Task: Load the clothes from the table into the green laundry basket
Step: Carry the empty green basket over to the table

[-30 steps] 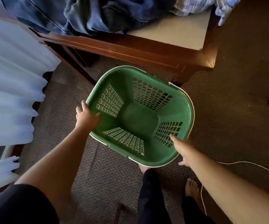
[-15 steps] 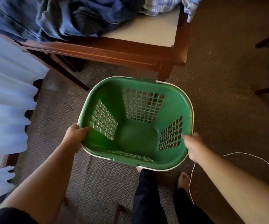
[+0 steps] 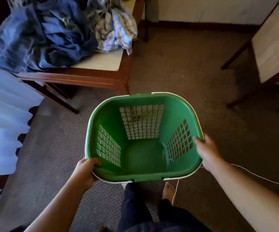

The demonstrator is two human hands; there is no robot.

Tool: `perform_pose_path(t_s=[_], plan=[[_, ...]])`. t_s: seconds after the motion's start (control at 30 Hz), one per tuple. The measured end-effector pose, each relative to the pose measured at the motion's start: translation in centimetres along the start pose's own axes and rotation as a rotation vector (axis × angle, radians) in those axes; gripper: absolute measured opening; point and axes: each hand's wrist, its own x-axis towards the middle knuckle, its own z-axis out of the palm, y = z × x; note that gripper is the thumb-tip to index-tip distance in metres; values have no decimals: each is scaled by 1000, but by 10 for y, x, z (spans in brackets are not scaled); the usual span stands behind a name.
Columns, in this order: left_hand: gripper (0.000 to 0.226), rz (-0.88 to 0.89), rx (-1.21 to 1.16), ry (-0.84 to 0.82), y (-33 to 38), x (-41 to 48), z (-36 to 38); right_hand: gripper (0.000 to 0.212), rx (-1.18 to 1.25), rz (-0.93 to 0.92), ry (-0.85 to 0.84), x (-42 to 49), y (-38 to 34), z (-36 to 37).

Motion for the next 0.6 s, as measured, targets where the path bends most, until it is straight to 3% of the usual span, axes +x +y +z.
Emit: perform_pose_path(t_s=[0.17, 0.37, 0.5, 0.6], plan=[[31, 50, -61, -26, -6, -57, 74, 77, 32, -8, 125, 8, -5, -80], [37, 107, -131, -94, 9, -93, 149, 35, 327, 93, 128, 13, -12, -128], [43, 109, -207, -175, 26, -104, 203, 26, 574, 240, -64, 11, -24, -113], [53, 106, -271, -222, 41, -100, 236, 37, 645, 272, -159, 19, -53, -95]])
